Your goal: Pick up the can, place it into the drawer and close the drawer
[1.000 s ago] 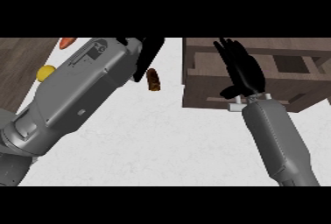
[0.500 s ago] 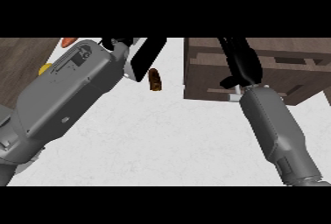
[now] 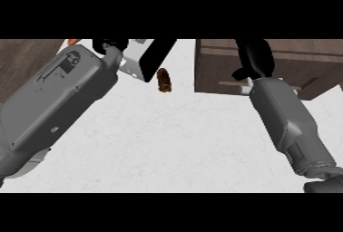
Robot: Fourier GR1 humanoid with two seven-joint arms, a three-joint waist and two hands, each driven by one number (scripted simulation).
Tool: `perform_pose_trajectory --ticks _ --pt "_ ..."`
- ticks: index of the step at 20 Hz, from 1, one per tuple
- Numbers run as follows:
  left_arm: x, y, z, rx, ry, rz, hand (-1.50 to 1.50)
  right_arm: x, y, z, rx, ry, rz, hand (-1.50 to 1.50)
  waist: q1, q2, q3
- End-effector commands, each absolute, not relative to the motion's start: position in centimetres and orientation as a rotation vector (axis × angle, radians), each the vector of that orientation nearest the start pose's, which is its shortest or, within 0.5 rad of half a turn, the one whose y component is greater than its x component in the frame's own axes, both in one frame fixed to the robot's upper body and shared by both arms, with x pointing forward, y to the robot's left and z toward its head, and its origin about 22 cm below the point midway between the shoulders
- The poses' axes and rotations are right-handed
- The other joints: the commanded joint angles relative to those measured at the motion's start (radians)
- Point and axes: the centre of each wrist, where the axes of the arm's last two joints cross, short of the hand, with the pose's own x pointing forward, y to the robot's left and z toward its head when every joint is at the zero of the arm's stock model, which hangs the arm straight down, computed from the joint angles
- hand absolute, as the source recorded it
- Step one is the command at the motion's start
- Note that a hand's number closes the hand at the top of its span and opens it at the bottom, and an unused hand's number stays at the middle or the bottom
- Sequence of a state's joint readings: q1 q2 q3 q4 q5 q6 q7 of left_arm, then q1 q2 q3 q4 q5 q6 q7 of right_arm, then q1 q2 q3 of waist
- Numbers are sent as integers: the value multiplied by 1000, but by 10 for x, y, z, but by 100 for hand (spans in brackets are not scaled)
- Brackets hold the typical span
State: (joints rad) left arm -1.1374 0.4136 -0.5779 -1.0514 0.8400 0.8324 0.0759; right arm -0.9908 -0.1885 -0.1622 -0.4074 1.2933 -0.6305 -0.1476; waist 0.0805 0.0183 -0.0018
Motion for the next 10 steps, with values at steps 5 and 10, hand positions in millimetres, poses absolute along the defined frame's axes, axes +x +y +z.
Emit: perform_pose_trajectory --ticks 5,10 --pt "394 113 216 40 -1744 155 -150 463 -204 98 -1402 -1670 1002 -150 21 8 3" --pt "393 108 236 21 -1727 157 -150 466 -211 105 -1438 -1663 992 -150 31 19 5"
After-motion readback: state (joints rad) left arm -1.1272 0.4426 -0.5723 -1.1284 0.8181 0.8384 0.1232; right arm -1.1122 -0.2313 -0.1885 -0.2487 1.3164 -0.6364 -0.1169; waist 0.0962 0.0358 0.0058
